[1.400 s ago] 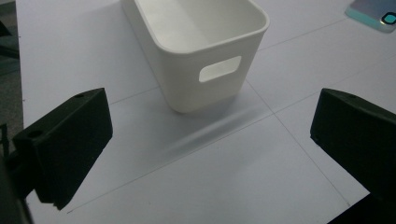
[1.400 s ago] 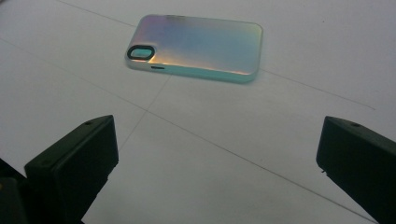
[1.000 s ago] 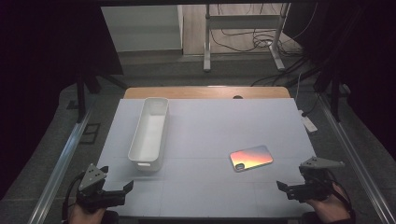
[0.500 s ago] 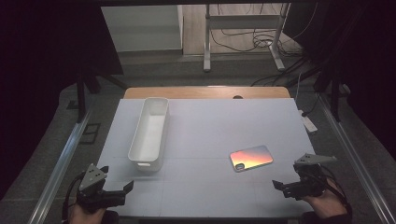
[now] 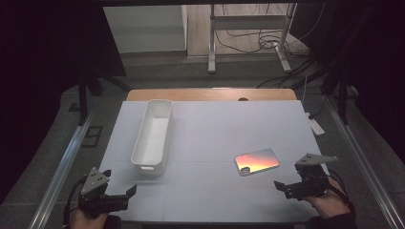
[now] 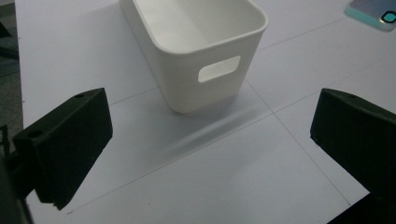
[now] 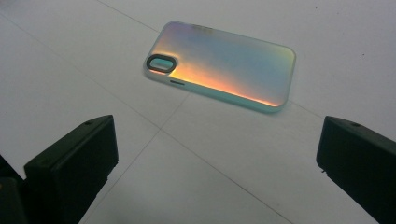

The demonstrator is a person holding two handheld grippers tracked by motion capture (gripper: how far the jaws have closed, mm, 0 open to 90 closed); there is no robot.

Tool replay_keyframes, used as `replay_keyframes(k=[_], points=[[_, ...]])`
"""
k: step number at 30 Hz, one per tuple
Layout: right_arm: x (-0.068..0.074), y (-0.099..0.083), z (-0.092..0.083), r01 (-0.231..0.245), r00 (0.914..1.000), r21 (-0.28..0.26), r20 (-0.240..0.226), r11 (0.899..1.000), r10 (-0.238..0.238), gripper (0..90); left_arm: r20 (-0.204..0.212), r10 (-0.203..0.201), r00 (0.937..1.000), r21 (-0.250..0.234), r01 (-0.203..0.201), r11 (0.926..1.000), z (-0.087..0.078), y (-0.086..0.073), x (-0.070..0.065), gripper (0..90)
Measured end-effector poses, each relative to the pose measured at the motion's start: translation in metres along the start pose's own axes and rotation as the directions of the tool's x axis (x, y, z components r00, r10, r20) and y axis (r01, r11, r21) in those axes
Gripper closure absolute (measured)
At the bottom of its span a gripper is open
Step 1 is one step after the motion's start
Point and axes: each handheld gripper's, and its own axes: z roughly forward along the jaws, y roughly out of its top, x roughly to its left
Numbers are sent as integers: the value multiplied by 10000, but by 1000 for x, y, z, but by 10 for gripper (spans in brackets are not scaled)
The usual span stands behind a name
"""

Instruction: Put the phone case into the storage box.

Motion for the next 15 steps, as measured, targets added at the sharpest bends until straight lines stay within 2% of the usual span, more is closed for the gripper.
replay_keyframes(k=[7, 15], points=[[-3, 4, 5, -192, 9998, 163, -58, 9997, 193, 0, 10, 12, 10000, 13, -12, 10000, 0, 0, 0, 0], [-2, 10, 11, 0, 9998, 243, -186, 9997, 5, 0, 10, 17, 10000, 14, -17, 10000, 0, 0, 0, 0]])
